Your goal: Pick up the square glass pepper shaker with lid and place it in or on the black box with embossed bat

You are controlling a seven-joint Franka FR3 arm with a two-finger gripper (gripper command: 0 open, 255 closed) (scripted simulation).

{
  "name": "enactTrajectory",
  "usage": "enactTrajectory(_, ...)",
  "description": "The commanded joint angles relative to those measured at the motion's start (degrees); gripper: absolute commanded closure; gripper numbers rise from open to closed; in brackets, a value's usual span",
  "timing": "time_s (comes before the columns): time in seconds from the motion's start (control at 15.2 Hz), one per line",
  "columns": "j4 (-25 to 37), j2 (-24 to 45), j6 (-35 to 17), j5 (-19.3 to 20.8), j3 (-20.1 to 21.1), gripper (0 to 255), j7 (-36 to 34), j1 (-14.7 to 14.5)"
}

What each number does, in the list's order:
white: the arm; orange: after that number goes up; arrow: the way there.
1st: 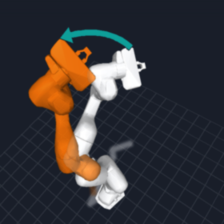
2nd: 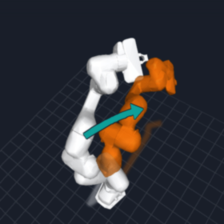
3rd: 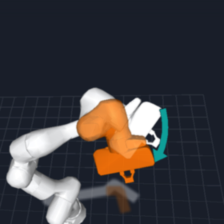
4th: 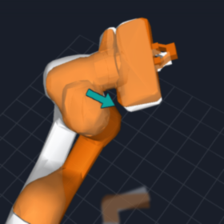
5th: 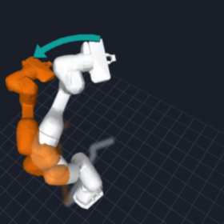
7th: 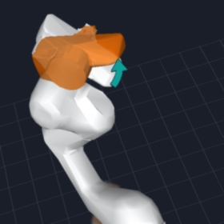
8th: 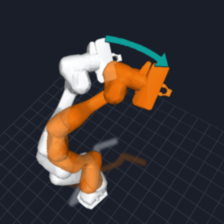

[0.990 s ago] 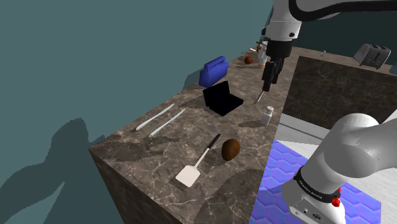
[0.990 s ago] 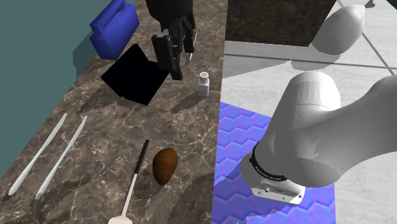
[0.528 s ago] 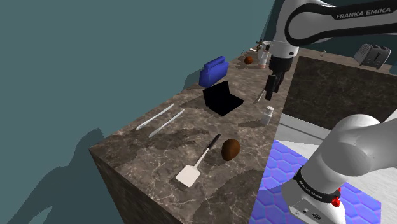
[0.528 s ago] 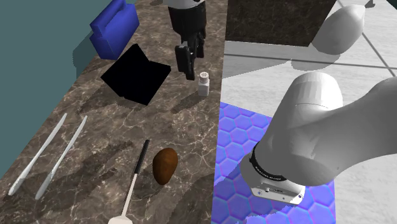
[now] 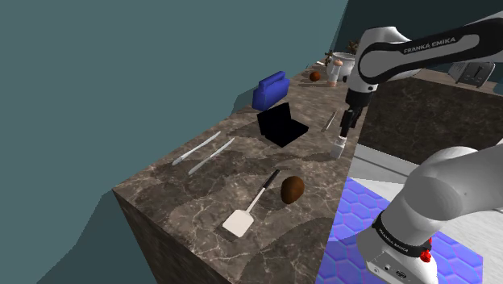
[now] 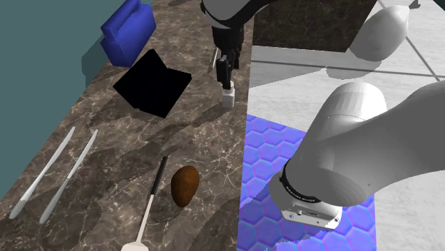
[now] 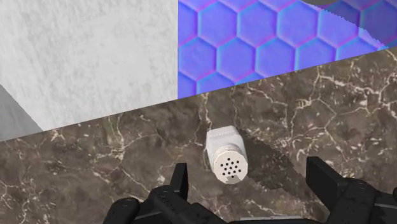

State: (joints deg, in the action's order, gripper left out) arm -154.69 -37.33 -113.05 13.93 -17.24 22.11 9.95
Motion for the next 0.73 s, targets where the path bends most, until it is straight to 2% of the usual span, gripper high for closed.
enactTrajectory(0.0,-1.1,1.1,-2.5,0.8,-1.2,0,0.7,0.6)
enactTrajectory(0.4,-4.5,3.4,-8.2,1.8,-2.3,0,0.6,0.9)
enactTrajectory(0.66,-4.7,3.7,-8.7,1.9,-2.4,0,0.6,1.0)
